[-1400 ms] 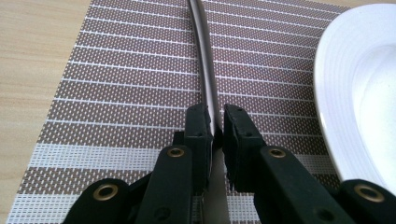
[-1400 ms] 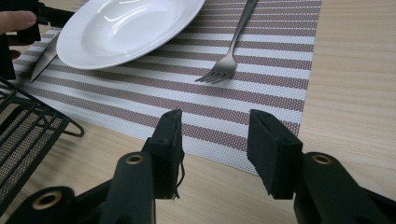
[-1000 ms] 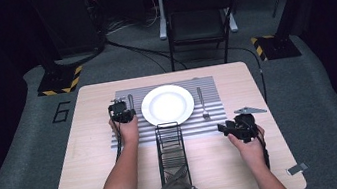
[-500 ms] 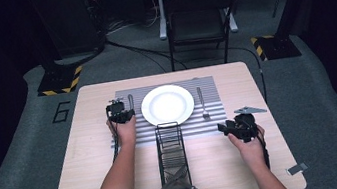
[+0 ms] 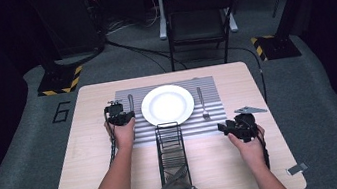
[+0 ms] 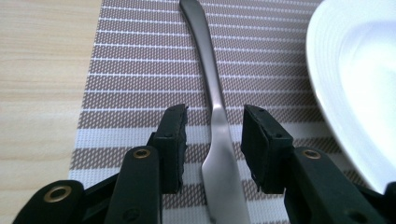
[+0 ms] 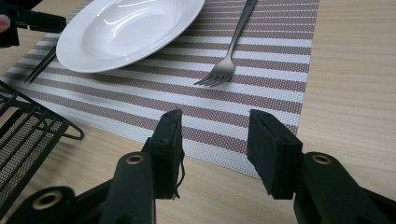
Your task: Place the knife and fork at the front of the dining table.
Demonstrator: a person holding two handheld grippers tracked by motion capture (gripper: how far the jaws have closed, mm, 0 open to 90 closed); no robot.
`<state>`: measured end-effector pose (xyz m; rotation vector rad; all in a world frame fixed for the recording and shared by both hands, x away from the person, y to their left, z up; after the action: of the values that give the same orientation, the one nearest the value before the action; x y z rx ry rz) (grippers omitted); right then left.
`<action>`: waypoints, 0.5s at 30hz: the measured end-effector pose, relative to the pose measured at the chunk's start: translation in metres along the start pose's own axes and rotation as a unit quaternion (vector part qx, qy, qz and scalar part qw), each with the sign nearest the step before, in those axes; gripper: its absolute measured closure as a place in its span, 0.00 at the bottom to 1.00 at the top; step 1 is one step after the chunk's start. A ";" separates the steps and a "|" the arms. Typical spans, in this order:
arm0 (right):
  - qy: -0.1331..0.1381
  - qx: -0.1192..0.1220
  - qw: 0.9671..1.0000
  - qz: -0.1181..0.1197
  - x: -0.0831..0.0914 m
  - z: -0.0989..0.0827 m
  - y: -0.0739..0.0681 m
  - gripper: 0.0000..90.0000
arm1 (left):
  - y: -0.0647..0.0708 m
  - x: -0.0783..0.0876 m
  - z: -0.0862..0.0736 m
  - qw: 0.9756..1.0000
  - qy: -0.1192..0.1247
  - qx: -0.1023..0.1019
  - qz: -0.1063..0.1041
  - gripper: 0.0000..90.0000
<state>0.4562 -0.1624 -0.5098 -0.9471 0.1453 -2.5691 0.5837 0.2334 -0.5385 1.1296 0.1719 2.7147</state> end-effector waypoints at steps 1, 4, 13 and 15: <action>0.000 -0.001 1.000 0.000 0.000 0.000 0.000 0.61 | 0.000 0.002 0.000 1.000 0.002 -0.002 0.000 0.67; -0.001 -0.001 1.000 0.001 0.000 0.000 -0.001 0.61 | 0.001 0.005 -0.002 1.000 0.007 -0.009 -0.001 0.66; -0.001 0.003 1.000 0.002 -0.001 0.000 -0.003 0.61 | 0.002 0.006 -0.015 1.000 -0.001 -0.019 0.001 0.63; -0.002 0.003 1.000 0.001 -0.001 0.000 -0.003 0.61 | 0.002 0.005 -0.018 1.000 -0.005 -0.027 0.003 0.62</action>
<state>0.4562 -0.1590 -0.5100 -0.9486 0.1389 -2.5641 0.5670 0.2322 -0.5469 1.1292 0.0938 2.7013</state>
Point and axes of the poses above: each handheld gripper's, and its own axes: x roughly backward along the jaws, z roughly out of its top, y roughly to its right, the point moved 5 cm from there along -x, roughly forward along the jaws, and after that the axes turned 3 degrees about -z, right-handed, at the moved point
